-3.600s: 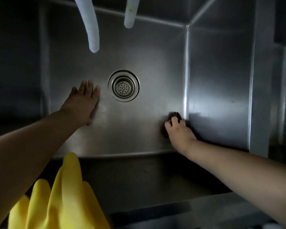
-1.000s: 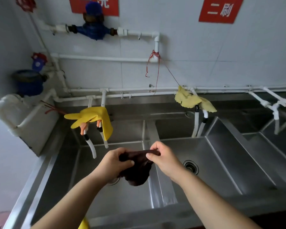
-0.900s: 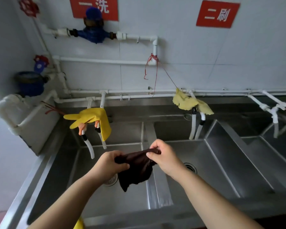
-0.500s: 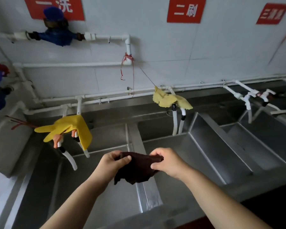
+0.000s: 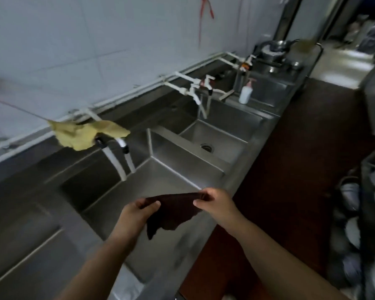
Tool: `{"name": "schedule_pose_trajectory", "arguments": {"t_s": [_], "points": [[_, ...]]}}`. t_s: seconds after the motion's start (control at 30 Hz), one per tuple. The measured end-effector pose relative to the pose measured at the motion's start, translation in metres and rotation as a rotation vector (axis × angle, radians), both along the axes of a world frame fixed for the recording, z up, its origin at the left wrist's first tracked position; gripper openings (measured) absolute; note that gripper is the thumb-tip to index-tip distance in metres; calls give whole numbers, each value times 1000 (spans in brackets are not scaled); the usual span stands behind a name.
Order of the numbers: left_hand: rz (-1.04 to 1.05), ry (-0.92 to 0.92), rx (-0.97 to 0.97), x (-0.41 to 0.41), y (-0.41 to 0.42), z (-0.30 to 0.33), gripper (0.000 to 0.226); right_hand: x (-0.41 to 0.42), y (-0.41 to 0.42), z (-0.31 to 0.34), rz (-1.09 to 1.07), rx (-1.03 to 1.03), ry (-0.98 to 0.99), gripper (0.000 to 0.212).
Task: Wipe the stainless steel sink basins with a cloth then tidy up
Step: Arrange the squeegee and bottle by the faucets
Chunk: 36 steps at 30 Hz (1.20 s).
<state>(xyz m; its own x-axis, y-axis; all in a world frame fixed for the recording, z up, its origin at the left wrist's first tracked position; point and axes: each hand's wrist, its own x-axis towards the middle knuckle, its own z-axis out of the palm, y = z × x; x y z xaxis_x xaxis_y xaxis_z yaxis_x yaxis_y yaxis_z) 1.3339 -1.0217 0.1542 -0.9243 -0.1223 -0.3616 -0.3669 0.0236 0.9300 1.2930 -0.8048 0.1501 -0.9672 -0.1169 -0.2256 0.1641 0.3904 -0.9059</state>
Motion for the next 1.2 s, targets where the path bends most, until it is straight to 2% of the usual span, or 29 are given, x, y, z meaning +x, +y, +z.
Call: {"name": "schedule_pose_trajectory", "arguments": {"t_s": [0.23, 0.53, 0.87, 1.2], "points": [[-176, 1, 22, -103, 144, -8, 11, -65, 142, -9, -227, -53, 65, 6], [-245, -7, 30, -235, 328, -10, 6, -174, 326, 3, -267, -42, 78, 22], [-259, -47, 86, -377, 448, -33, 8, -297, 444, -6, -353, -25, 121, 16], [-444, -6, 26, -569, 565, -35, 12, -465, 555, 3, -499, 94, 130, 16]]}}
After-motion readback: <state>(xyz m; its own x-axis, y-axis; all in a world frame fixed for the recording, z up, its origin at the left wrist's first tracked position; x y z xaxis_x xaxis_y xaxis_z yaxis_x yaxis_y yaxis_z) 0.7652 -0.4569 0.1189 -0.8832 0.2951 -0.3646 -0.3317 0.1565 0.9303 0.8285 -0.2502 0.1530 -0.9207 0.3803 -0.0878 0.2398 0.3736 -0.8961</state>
